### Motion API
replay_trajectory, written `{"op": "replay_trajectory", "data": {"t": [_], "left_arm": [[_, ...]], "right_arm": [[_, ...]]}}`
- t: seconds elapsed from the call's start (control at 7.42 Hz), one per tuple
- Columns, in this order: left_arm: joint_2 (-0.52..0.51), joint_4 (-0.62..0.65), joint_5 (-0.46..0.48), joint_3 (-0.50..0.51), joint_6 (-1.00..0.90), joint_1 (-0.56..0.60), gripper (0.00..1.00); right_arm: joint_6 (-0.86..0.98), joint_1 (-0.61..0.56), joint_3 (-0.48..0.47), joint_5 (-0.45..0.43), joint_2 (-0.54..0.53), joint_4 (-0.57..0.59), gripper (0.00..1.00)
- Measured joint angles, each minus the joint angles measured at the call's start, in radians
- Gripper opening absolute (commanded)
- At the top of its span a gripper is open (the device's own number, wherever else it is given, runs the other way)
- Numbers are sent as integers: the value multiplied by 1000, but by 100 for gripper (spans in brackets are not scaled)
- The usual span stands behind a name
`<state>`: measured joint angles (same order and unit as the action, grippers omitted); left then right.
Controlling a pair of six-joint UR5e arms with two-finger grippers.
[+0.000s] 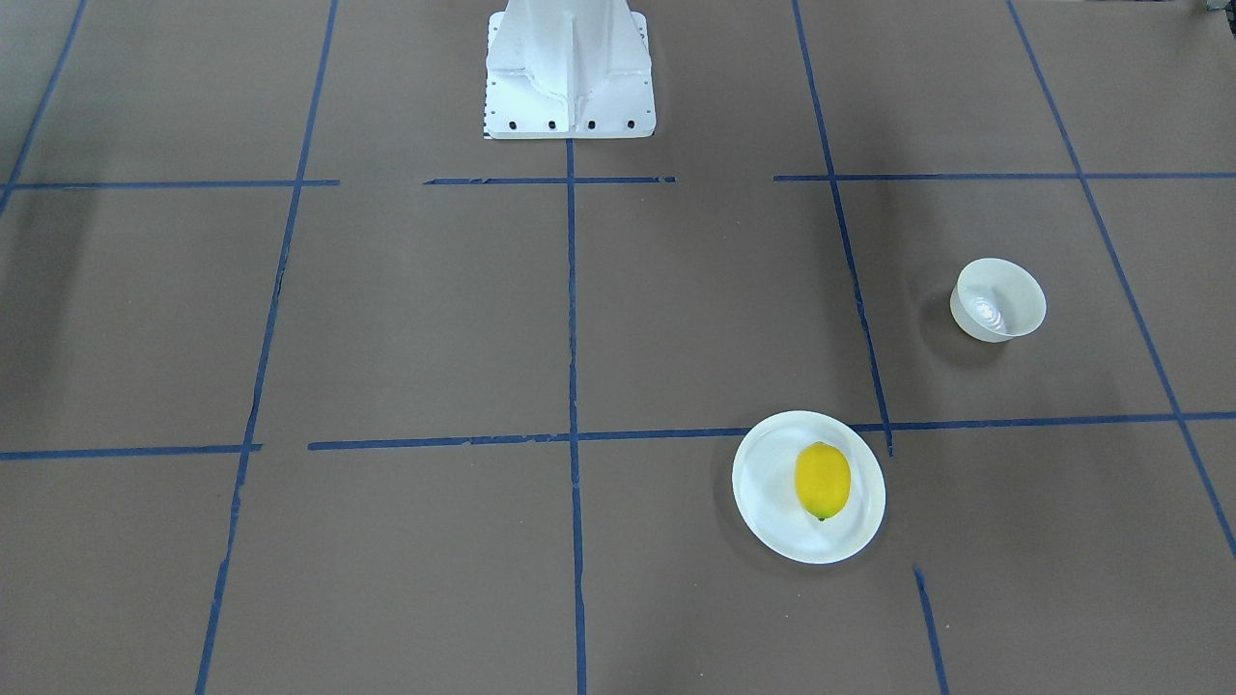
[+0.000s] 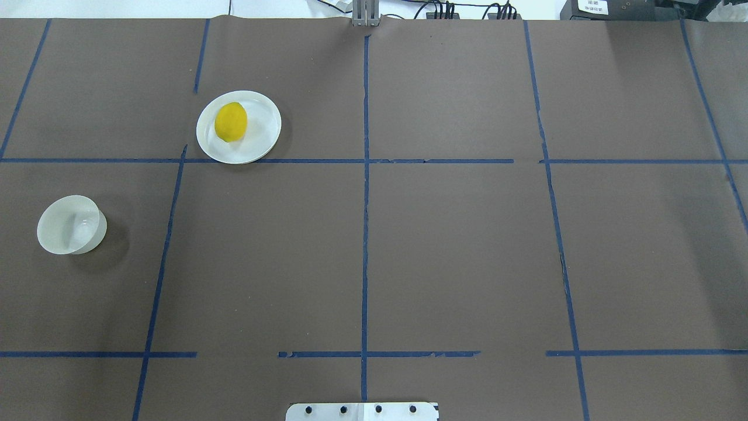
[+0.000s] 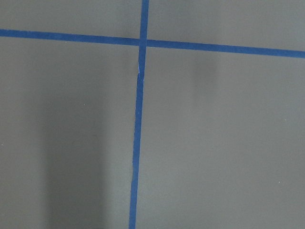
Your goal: Move lemon from plate to bowl
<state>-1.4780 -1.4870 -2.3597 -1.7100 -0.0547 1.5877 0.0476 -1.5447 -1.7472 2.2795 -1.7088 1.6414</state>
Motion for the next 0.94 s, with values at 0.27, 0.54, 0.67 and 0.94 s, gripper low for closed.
{"op": "replay_trajectory", "data": {"t": [0.27, 0.54, 0.67, 0.94], "left_arm": [[-2, -38, -1, 19, 1, -2, 100], [-45, -55, -1, 10, 6, -4, 100], [-80, -58, -2, 6, 13, -11, 100], [-186, -52, 5, -38, 105, -106, 100]], "right_arm": [[0, 0, 0, 0, 0, 0, 100], [0, 0, 0, 0, 0, 0, 100], [0, 0, 0, 0, 0, 0, 100], [0, 0, 0, 0, 0, 0, 100]]}}
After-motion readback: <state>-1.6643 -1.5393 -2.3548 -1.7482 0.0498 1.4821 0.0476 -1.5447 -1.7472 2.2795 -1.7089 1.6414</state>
